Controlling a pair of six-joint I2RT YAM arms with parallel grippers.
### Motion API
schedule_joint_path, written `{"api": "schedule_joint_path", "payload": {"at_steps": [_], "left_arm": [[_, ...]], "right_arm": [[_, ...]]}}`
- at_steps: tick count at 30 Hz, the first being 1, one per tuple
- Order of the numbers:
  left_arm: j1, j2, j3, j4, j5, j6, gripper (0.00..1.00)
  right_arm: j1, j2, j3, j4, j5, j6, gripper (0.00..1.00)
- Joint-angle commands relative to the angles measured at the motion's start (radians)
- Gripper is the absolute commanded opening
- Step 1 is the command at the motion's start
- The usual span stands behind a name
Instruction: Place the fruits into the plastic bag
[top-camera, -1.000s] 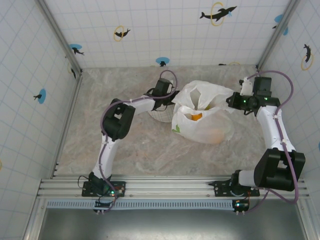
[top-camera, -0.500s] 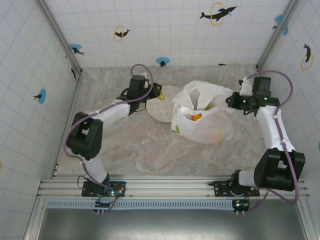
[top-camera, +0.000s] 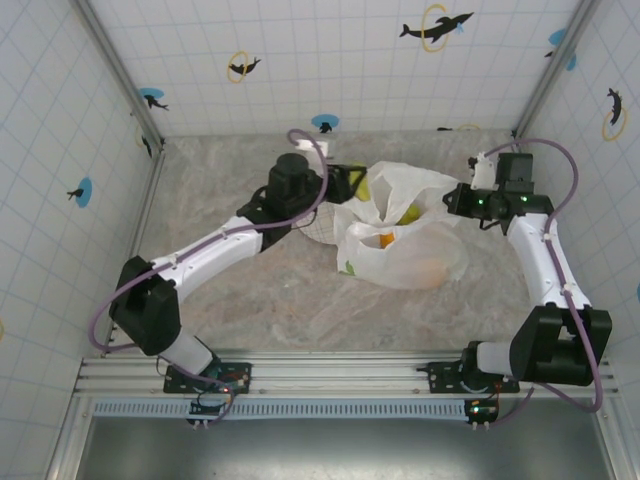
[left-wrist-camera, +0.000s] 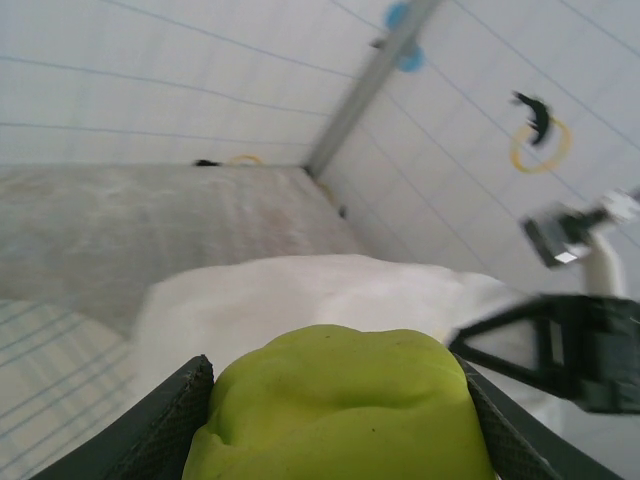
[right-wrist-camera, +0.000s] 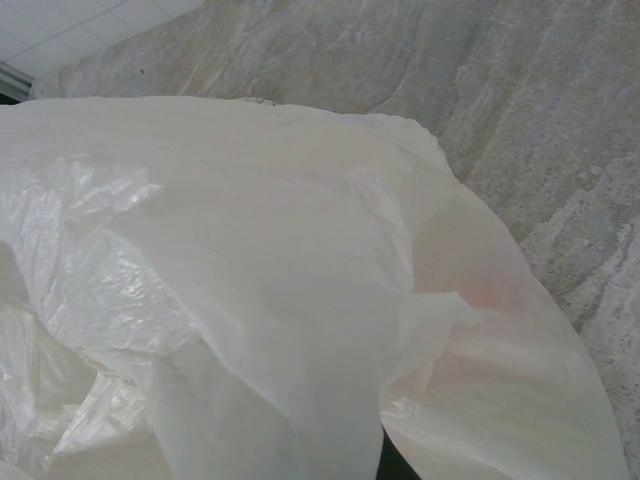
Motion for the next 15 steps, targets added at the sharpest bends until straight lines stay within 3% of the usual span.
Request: {"api": "schedule_joint_path", "payload": {"at_steps": [1,10,15], "left_arm": [[-0.062,0.047,0.08,-0.036,0.045,0.12,0.51],[-0.143,0.192,0.205,-0.136,0.028,0.258,0.52],[-0.158,0.249,0.22,-0.193,-0.052,0.34,0.52]], "right_arm": [[0.023,-0.014,0.026,0.031,0.005,0.016,0.0],[0.055,-0.017,0.028,0.041,0.003,0.022,0.0],[0.055,-0.034,0.054,0.035,-0.016,0.027,0.0]]}}
